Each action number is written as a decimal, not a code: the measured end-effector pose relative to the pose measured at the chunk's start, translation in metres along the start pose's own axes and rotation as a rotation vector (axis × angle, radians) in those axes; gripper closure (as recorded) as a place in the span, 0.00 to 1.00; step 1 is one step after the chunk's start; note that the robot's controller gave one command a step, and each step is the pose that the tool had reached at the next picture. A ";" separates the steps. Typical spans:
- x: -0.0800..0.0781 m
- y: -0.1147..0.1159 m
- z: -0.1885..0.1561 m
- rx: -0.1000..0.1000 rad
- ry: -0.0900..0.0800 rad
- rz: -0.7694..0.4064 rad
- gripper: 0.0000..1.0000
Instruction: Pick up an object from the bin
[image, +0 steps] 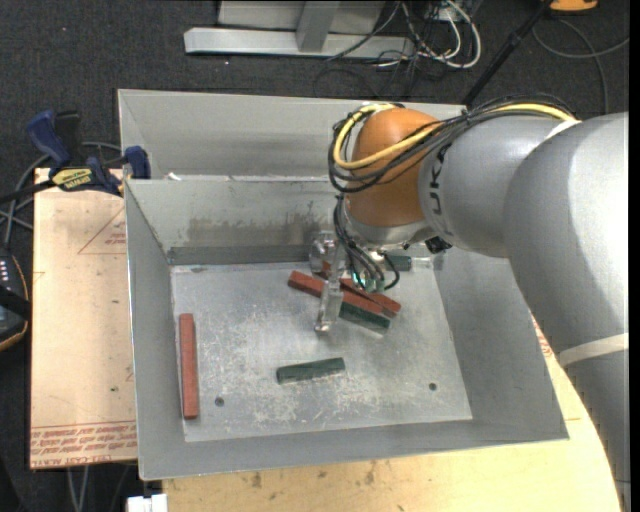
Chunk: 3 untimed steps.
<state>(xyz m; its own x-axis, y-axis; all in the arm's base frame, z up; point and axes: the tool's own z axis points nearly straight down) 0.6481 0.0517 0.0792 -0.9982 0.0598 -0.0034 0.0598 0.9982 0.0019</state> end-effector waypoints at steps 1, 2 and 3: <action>0.000 0.000 0.000 0.000 0.000 0.000 0.00; -0.009 -0.021 0.007 -0.002 0.001 0.020 0.00; -0.012 -0.020 0.003 -0.002 -0.009 0.019 1.00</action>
Offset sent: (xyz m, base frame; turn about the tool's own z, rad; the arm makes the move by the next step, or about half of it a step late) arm 0.0000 0.0000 0.0000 0.0000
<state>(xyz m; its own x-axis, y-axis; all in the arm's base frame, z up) 0.6591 0.0310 0.0759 -0.9968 0.0790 -0.0122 0.0790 0.9969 0.0045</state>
